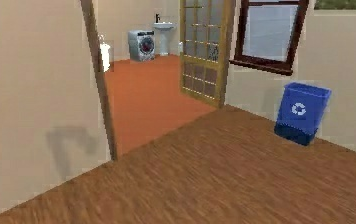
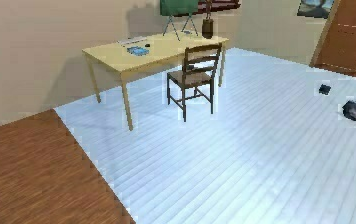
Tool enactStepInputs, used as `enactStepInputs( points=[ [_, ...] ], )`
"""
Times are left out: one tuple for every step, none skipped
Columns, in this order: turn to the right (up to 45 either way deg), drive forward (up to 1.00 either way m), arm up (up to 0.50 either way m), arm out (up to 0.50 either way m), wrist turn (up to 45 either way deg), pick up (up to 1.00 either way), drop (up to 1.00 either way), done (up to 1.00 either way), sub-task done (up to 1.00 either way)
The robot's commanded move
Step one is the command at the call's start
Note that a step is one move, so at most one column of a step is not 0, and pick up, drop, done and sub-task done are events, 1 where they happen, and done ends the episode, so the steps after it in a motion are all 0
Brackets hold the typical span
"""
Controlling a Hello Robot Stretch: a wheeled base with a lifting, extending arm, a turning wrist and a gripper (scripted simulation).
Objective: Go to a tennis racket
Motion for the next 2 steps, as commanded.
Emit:
enactStepInputs(
  points=[
    [-3.0,0.00,0.00,0.00,0.0,0.00,0.00,0.00,0.00],
    [0.0,1.00,0.00,0.00,0.0,0.00,0.00,0.00,0.00]
  ],
)
